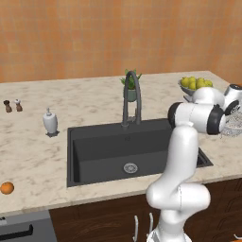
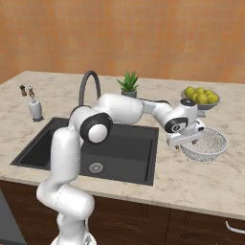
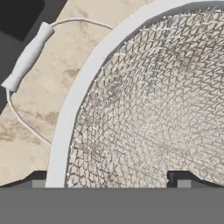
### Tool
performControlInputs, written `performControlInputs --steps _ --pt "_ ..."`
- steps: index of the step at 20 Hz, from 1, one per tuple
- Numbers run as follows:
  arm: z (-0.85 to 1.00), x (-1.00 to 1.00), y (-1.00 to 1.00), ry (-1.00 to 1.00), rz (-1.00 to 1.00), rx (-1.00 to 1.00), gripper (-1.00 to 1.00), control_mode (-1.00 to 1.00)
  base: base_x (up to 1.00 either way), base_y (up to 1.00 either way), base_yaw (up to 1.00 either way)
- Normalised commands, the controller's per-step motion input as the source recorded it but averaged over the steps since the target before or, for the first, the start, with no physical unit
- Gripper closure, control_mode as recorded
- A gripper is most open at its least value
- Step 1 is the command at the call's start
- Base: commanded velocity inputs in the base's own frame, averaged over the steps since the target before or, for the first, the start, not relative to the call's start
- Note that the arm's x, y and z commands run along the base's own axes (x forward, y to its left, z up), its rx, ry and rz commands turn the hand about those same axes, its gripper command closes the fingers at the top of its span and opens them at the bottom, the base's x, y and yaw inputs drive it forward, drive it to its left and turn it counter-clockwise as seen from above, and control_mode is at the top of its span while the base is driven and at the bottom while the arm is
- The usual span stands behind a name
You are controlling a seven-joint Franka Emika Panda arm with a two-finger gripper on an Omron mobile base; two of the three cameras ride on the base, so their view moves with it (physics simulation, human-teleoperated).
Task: Put the colander in the sink, put the tangerine in the colander, and turn on the sink faucet and pour water over the colander.
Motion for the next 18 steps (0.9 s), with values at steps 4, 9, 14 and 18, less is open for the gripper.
performControlInputs --steps 4,9,14,18 --pt "-0.24 0.02 -0.01 0.02 0.0 0.0 -1.0 -1.0 0.0 0.0 0.0" --pt "-0.21 -0.02 0.16 0.02 0.0 -0.03 1.0 -1.0 0.0 0.0 0.0" --pt "-0.04 -0.27 0.22 -0.01 0.0 0.0 1.0 -1.0 0.0 0.0 0.0" --pt "0.0 -0.43 0.44 -0.07 0.06 0.0 1.0 -1.0 0.0 0.0 0.0"
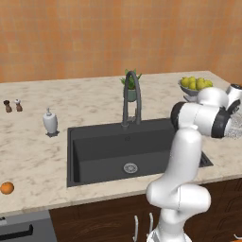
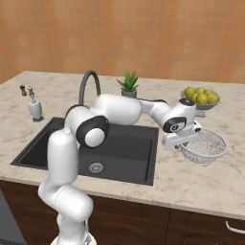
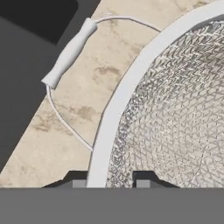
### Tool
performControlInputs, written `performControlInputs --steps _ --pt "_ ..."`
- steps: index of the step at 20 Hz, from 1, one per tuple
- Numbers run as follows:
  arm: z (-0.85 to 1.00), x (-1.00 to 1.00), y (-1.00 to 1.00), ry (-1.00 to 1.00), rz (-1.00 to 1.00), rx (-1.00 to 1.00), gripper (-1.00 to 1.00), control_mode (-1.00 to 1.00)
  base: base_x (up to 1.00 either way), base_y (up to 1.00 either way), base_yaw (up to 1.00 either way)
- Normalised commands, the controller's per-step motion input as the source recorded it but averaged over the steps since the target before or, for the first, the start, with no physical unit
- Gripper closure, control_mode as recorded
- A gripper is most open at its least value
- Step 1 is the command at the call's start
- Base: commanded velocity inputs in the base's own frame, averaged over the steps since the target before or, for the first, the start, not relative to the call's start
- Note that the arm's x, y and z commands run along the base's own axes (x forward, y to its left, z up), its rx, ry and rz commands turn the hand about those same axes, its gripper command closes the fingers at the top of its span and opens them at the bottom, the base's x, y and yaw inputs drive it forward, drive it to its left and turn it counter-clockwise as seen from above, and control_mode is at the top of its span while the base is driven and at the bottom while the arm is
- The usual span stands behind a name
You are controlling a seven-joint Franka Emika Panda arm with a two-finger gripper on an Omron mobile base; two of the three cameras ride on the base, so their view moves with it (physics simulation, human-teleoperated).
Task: Put the colander in the sink, put the tangerine in the colander, and turn on the sink faucet and pour water over the colander.
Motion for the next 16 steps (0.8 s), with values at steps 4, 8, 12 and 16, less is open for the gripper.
performControlInputs --steps 4,8,12,16 --pt "0.18 -0.54 0.6 -0.13 0.2 0.0 1.0 -1.0 0.0 0.0 0.0" --pt "0.26 -0.48 0.85 -0.14 0.37 0.0 1.0 -1.0 0.0 0.0 0.0" --pt "0.23 -0.36 0.94 -0.2 0.49 0.0 1.0 -1.0 0.0 0.0 0.0" --pt "0.23 -0.26 0.96 -0.28 0.56 -0.02 1.0 -1.0 0.0 0.0 0.0"
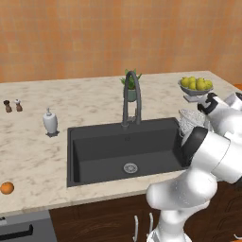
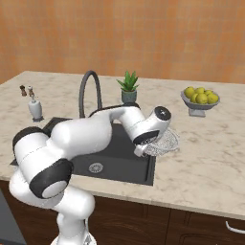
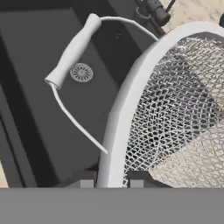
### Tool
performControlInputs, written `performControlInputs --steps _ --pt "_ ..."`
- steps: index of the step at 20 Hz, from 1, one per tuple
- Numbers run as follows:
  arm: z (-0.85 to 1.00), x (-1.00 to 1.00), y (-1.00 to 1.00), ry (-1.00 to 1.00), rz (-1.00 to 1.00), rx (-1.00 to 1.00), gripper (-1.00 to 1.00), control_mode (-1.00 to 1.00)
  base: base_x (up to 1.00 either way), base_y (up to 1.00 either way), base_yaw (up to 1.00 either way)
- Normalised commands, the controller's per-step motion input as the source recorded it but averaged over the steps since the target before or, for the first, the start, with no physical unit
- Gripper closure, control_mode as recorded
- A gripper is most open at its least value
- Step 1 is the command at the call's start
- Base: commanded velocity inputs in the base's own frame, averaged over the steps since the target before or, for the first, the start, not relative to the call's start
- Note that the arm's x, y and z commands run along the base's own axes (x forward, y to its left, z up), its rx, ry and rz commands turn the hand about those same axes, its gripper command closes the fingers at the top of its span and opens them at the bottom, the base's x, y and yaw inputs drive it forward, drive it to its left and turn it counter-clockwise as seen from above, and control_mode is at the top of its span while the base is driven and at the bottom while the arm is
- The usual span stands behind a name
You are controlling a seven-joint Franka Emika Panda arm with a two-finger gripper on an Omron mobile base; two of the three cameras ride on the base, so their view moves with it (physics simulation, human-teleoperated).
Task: Put the colander in the sink, put the tangerine in the colander, and turn on the sink faucet and pour water over the colander.
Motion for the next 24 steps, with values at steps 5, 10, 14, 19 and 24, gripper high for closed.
performControlInputs --steps 5,10,14,19,24 --pt "0.25 -0.02 0.74 -0.28 0.54 -0.06 1.0 -1.0 0.0 0.0 0.0" --pt "0.16 0.0 0.35 -0.11 0.5 -0.12 1.0 -1.0 0.0 0.0 0.0" --pt "0.01 0.0 0.09 -0.04 0.44 -0.18 1.0 -1.0 0.0 0.0 0.0" --pt "-0.08 0.0 0.11 0.0 0.41 -0.17 1.0 -1.0 0.0 0.0 0.0" --pt "-0.33 0.0 0.15 0.0 0.35 -0.05 1.0 -1.0 0.0 0.0 0.0"
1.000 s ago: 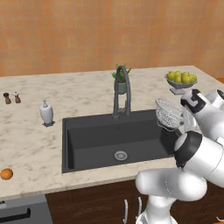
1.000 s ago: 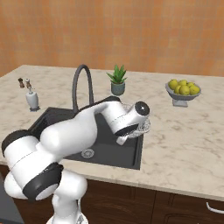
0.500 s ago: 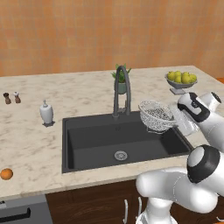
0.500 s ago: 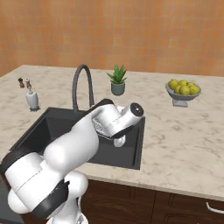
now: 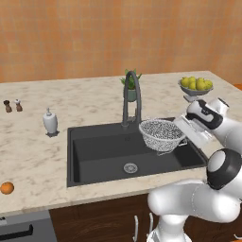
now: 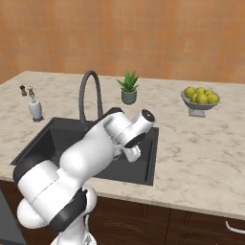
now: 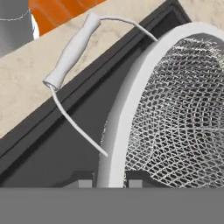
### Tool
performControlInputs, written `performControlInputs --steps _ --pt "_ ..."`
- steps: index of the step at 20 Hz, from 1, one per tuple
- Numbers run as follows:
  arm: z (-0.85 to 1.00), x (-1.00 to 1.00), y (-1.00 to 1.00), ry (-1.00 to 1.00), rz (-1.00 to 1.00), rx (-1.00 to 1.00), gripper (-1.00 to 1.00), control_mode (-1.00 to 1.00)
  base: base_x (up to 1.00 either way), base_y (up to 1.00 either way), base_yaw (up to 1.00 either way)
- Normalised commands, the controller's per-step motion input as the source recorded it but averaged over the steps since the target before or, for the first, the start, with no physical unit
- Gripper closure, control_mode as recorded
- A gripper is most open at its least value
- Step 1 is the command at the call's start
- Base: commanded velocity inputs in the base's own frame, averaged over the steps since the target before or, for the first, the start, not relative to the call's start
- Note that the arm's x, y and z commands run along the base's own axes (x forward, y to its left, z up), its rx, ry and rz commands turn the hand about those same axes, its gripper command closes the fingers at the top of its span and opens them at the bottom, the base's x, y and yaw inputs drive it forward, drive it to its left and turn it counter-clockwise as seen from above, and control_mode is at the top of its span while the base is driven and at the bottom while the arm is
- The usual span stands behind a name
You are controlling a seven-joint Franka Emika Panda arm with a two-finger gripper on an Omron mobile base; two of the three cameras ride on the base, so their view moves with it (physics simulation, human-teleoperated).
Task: Put the colander in the sink, put the tangerine in the colander, and turn on the sink faucet and pour water over the colander.
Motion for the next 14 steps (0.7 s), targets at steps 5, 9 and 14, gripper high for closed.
performControlInputs --steps 5,9,14 --pt "-0.46 0.02 0.23 -0.01 0.3 0.0 1.0 -1.0 0.0 0.0 0.0" --pt "-0.29 0.14 0.42 -0.05 0.2 0.0 1.0 -1.0 0.0 0.0 0.0" --pt "-0.26 0.33 0.36 -0.04 0.16 0.0 1.0 -1.0 0.0 0.0 0.0"
